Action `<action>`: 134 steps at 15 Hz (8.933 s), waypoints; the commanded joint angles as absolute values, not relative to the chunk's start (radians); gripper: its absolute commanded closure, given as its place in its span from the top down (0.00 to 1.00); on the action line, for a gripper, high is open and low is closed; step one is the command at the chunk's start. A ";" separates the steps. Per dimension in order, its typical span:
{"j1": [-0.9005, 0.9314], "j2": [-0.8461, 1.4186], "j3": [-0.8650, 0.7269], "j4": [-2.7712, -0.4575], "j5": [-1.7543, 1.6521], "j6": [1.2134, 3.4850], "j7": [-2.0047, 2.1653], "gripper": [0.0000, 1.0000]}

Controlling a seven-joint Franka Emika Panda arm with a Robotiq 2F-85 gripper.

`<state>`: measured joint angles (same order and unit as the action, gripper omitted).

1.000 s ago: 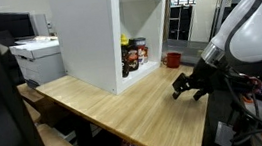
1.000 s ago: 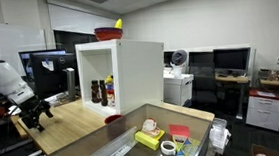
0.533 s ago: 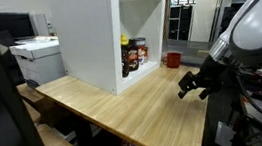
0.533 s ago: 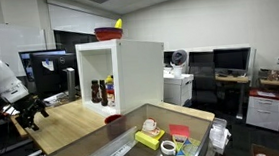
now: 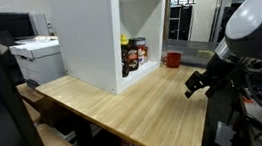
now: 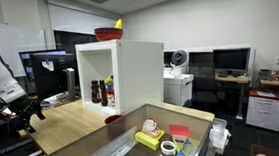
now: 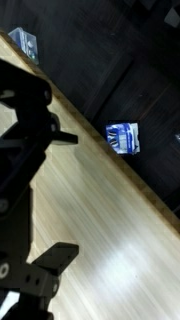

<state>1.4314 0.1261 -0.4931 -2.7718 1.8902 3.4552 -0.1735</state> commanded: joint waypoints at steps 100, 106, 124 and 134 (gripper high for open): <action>2.300 0.107 -1.828 -2.768 2.558 3.461 -1.572 1.00; 2.264 0.109 -1.836 -2.772 2.545 3.461 -1.646 1.00; 1.987 0.149 -1.779 -2.772 2.641 3.460 -2.219 1.00; 1.908 0.122 -1.720 -2.772 2.595 3.452 -2.223 1.00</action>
<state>1.9067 0.1220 -1.7192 -2.7720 2.5954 3.4519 -2.2238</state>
